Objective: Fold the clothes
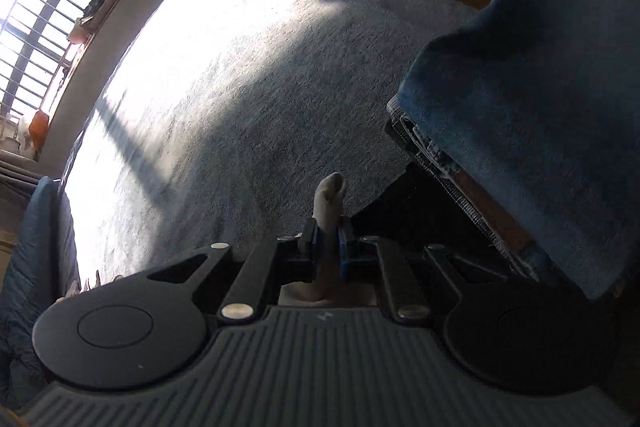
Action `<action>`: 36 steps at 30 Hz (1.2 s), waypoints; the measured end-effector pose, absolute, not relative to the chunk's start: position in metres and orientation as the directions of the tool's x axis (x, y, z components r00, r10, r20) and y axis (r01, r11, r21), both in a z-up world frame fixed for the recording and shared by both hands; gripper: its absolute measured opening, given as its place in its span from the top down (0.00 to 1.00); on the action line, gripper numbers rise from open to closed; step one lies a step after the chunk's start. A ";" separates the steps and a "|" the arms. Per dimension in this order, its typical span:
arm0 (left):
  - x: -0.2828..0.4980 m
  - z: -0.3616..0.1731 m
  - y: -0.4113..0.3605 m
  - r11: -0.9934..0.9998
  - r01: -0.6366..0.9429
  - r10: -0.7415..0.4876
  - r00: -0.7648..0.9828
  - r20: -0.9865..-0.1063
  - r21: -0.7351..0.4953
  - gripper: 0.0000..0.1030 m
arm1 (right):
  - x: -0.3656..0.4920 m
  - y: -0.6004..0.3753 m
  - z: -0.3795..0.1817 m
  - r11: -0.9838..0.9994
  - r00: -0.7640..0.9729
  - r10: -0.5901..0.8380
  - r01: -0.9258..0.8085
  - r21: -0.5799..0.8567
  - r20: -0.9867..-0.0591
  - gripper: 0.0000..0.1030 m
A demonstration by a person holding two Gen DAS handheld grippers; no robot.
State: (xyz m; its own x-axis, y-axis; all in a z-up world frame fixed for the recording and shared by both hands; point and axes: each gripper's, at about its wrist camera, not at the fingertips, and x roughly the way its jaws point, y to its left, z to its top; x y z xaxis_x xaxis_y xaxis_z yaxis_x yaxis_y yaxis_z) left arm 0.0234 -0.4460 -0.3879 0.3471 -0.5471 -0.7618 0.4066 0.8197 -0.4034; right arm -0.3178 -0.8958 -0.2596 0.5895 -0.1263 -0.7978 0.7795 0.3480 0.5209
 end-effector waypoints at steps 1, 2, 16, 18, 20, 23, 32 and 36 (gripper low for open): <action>0.021 -0.382 -0.445 0.821 0.418 -0.542 0.355 -0.761 -0.390 0.68 | -0.320 -0.899 -0.263 0.321 0.605 -0.116 0.773 0.547 -0.788 0.88; 0.017 -0.376 -0.444 0.821 0.432 -0.539 0.367 -0.758 -0.374 0.67 | -0.323 -0.901 -0.267 0.296 0.619 -0.109 0.767 0.569 -0.778 0.87; -0.159 -0.323 -0.571 0.186 0.980 -0.720 0.182 -0.669 0.066 0.55 | -0.296 -0.817 -0.288 0.895 0.510 -0.221 0.445 0.035 -0.831 0.50; -0.184 -0.334 -0.589 0.092 0.989 -0.735 0.145 -0.663 0.114 0.55 | -0.294 -0.789 -0.295 0.958 0.485 -0.243 0.255 -0.130 -0.840 0.49; -0.202 -0.344 -0.605 0.028 0.987 -0.743 0.125 -0.657 0.157 0.55 | -0.299 -0.771 -0.309 0.962 0.460 -0.271 0.106 -0.251 -0.845 0.50; -0.216 -0.355 -0.621 -0.012 0.978 -0.749 0.129 -0.650 0.207 0.55 | -0.304 -0.754 -0.329 0.919 0.449 -0.311 -0.083 -0.385 -0.838 0.50; -0.214 -0.356 -0.634 0.033 0.974 -0.749 0.173 -0.639 0.225 0.54 | -0.293 -0.759 -0.332 0.856 0.530 -0.344 -0.162 -0.491 -0.775 0.89; -0.208 -0.342 -0.623 0.089 0.974 -0.760 0.202 -0.618 0.210 0.54 | -0.286 -0.770 -0.285 0.911 0.566 -0.272 -0.110 -0.398 -0.778 0.92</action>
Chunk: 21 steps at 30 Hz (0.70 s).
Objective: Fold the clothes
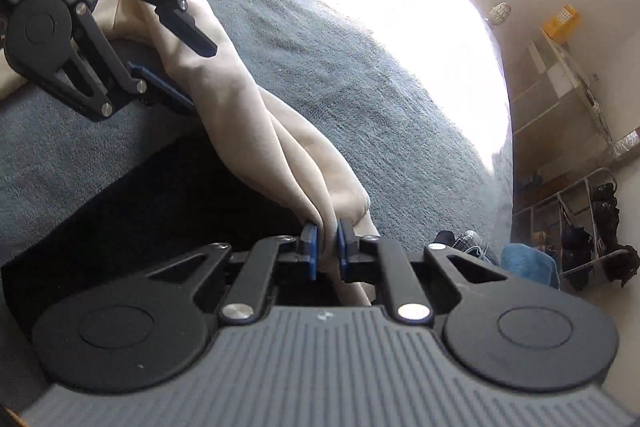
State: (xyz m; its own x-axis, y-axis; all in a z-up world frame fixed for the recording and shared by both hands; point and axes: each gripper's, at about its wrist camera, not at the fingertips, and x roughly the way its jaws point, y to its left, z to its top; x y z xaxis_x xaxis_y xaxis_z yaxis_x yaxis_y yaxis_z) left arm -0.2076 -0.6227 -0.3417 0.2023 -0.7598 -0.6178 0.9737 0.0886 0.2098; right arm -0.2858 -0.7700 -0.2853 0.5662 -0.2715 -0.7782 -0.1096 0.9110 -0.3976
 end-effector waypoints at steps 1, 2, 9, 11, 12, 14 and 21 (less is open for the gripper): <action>-0.205 -0.337 -0.618 0.107 0.973 -0.763 0.212 -0.611 0.203 0.54 | -0.282 -0.775 -0.272 0.934 0.568 -0.228 -0.101 -0.342 -0.791 0.93; -0.202 -0.332 -0.613 0.129 0.972 -0.766 0.222 -0.603 0.195 0.54 | -0.279 -0.779 -0.258 0.954 0.569 -0.183 -0.093 -0.284 -0.801 0.93; -0.171 -0.303 -0.590 0.296 0.949 -0.765 0.304 -0.568 0.109 0.48 | -0.259 -0.847 -0.185 0.949 0.566 0.266 -0.012 0.314 -0.780 0.93; -0.159 -0.306 -0.590 0.336 0.939 -0.747 0.315 -0.585 0.077 0.47 | -0.240 -0.882 -0.188 0.910 0.547 0.313 0.059 0.409 -0.776 0.93; -0.154 -0.310 -0.591 0.352 0.933 -0.737 0.321 -0.595 0.067 0.47 | -0.227 -0.902 -0.199 0.892 0.520 0.323 0.111 0.438 -0.790 0.92; -0.145 -0.317 -0.593 0.388 0.921 -0.714 0.333 -0.615 0.048 0.47 | -0.206 -0.939 -0.229 0.877 0.462 0.269 0.246 0.413 -0.845 0.87; -0.135 -0.331 -0.582 0.414 0.909 -0.686 0.345 -0.641 0.046 0.47 | -0.238 -0.985 -0.273 0.676 0.597 0.024 0.581 0.453 -0.802 0.73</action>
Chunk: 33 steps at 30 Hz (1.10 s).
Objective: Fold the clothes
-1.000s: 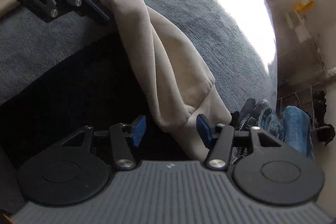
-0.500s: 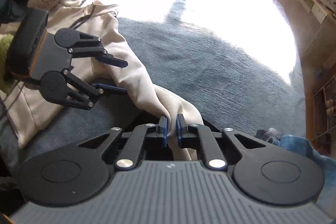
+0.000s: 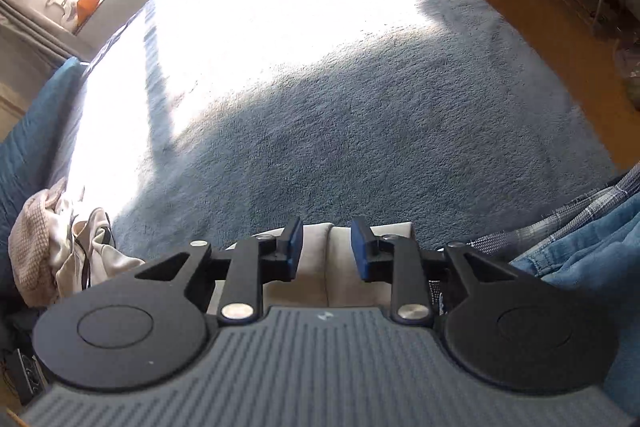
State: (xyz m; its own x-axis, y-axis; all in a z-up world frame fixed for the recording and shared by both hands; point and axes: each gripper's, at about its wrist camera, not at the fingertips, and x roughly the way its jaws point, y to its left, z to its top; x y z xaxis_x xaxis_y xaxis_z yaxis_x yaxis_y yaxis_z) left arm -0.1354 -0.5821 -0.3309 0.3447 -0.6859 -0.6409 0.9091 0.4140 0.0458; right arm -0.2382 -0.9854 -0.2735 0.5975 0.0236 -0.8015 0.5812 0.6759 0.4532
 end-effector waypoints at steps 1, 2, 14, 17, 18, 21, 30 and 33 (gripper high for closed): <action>-0.137 -0.333 -0.580 0.407 0.912 -0.684 0.336 -0.647 0.044 0.47 | -0.246 -0.981 -0.274 0.655 0.609 0.019 0.591 0.470 -0.793 0.71; -0.138 -0.335 -0.578 0.400 0.916 -0.682 0.328 -0.654 0.042 0.47 | -0.254 -0.974 -0.276 0.640 0.615 0.018 0.599 0.481 -0.789 0.70; -0.154 -0.373 -0.577 0.317 0.940 -0.614 0.304 -0.729 0.126 0.47 | -0.228 -0.937 -0.329 0.662 0.472 -0.095 0.688 0.299 -0.876 0.48; -0.158 -0.379 -0.578 0.310 0.938 -0.601 0.320 -0.733 0.155 0.47 | -0.209 -0.941 -0.345 0.681 0.407 -0.065 0.685 0.258 -0.911 0.48; -0.159 -0.380 -0.578 0.308 0.938 -0.600 0.323 -0.732 0.162 0.47 | -0.203 -0.939 -0.348 0.698 0.377 -0.062 0.679 0.230 -0.924 0.48; -0.163 -0.380 -0.575 0.309 0.936 -0.599 0.330 -0.730 0.170 0.47 | -0.196 -0.929 -0.356 0.745 0.337 -0.035 0.636 0.200 -0.941 0.52; -0.171 -0.387 -0.579 0.331 0.916 -0.588 0.388 -0.709 0.227 0.47 | -0.209 -0.921 -0.290 0.673 0.546 -0.004 0.622 0.401 -0.838 1.00; -0.174 -0.394 -0.586 0.326 0.909 -0.576 0.410 -0.708 0.261 0.47 | -0.219 -0.915 -0.256 0.646 0.604 0.002 0.607 0.462 -0.797 1.00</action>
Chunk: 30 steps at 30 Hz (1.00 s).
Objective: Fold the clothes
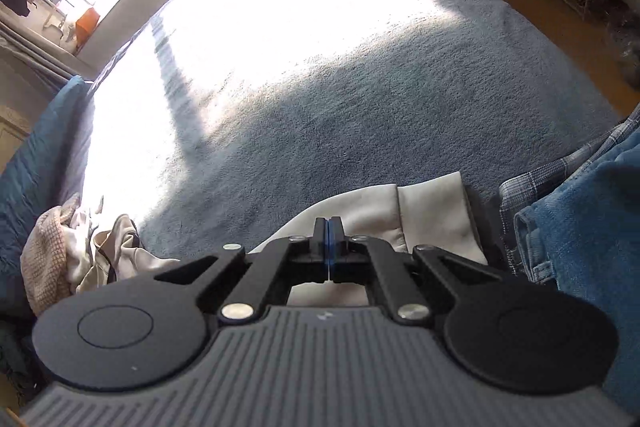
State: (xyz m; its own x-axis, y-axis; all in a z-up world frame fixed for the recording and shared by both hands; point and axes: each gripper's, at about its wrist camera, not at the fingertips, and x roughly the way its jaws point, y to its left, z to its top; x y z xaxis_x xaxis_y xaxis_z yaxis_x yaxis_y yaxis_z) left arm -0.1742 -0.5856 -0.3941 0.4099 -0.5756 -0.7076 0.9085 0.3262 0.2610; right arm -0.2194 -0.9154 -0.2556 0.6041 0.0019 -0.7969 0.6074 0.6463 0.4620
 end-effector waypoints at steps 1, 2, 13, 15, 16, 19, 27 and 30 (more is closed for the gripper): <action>-0.175 -0.395 -0.587 0.328 0.907 -0.575 0.414 -0.706 0.265 0.47 | -0.223 -0.914 -0.248 0.634 0.612 -0.001 0.612 0.473 -0.791 1.00; -0.175 -0.396 -0.588 0.332 0.906 -0.575 0.416 -0.704 0.264 0.48 | -0.229 -0.912 -0.247 0.606 0.606 -0.001 0.633 0.482 -0.795 0.99; -0.176 -0.396 -0.591 0.332 0.906 -0.579 0.416 -0.701 0.264 0.49 | -0.264 -0.907 -0.354 0.100 0.546 -0.061 0.836 0.539 -0.836 0.50; -0.176 -0.395 -0.590 0.334 0.906 -0.582 0.416 -0.699 0.261 0.50 | -0.259 -0.911 -0.374 0.060 0.505 -0.087 0.863 0.501 -0.859 0.50; -0.177 -0.394 -0.589 0.335 0.906 -0.583 0.416 -0.698 0.259 0.50 | -0.258 -0.911 -0.382 0.029 0.485 -0.105 0.874 0.485 -0.868 0.50; -0.179 -0.393 -0.587 0.343 0.904 -0.587 0.419 -0.693 0.256 0.50 | -0.257 -0.913 -0.390 0.010 0.521 -0.143 0.851 0.525 -0.842 0.53; -0.196 -0.387 -0.587 0.400 0.863 -0.582 0.498 -0.642 0.307 0.49 | -0.262 -0.904 -0.348 0.007 0.667 -0.253 0.726 0.688 -0.701 0.93; -0.198 -0.384 -0.588 0.428 0.848 -0.580 0.523 -0.624 0.312 0.49 | -0.250 -0.896 -0.305 0.088 0.728 -0.276 0.669 0.738 -0.627 0.93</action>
State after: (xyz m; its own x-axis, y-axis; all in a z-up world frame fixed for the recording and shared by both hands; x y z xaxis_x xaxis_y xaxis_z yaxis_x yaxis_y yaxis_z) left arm -0.1981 -0.5883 -0.3840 0.5227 -0.5804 -0.6245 0.8482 0.4280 0.3121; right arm -0.2501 -0.8959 -0.3046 0.7284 -0.2756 -0.6273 0.6690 0.0881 0.7380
